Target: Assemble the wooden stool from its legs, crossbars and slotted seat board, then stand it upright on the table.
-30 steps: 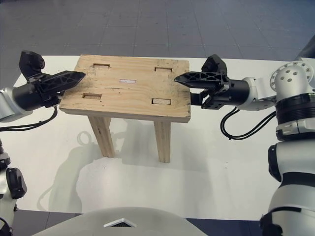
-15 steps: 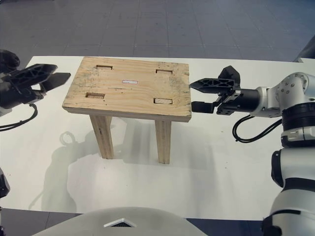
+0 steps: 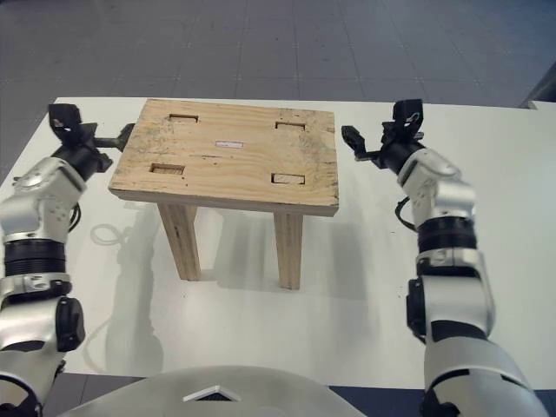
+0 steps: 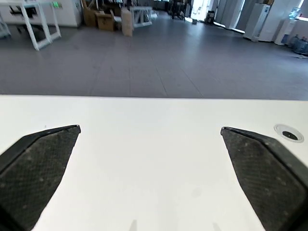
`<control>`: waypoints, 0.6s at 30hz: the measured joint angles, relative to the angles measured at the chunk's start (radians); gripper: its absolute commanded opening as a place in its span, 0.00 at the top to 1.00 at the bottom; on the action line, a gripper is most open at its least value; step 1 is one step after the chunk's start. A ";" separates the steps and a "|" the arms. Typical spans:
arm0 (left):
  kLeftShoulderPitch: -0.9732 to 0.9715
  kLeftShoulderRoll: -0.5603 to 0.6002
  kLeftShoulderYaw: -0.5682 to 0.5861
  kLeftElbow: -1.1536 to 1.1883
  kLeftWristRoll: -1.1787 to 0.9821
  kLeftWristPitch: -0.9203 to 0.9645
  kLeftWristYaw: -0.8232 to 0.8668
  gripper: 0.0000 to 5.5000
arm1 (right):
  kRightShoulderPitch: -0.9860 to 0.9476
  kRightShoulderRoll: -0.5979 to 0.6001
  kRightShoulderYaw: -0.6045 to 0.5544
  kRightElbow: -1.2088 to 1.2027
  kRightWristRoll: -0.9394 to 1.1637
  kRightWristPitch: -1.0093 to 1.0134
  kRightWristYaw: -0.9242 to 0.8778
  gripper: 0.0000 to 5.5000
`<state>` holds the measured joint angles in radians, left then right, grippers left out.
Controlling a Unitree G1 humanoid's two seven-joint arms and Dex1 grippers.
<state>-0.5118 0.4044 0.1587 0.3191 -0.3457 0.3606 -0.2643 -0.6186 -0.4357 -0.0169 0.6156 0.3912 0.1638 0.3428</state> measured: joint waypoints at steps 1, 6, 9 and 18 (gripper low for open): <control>0.011 -0.048 -0.010 -0.020 0.010 -0.037 0.019 0.00 | 0.026 0.047 -0.004 -0.023 -0.010 -0.037 -0.032 0.01; 0.123 -0.132 -0.034 -0.066 0.061 -0.135 0.049 0.00 | 0.103 0.166 -0.042 -0.033 -0.074 -0.089 -0.151 0.01; 0.126 -0.131 -0.034 -0.075 0.086 -0.139 0.054 0.00 | 0.103 0.174 -0.051 -0.034 -0.114 -0.113 -0.183 0.01; 0.159 -0.156 -0.046 -0.150 0.116 -0.134 0.053 0.00 | 0.108 0.224 -0.077 -0.068 -0.154 -0.116 -0.223 0.01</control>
<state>-0.3532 0.2480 0.1130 0.1687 -0.2297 0.2269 -0.2111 -0.5110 -0.2114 -0.0941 0.5472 0.2368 0.0479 0.1199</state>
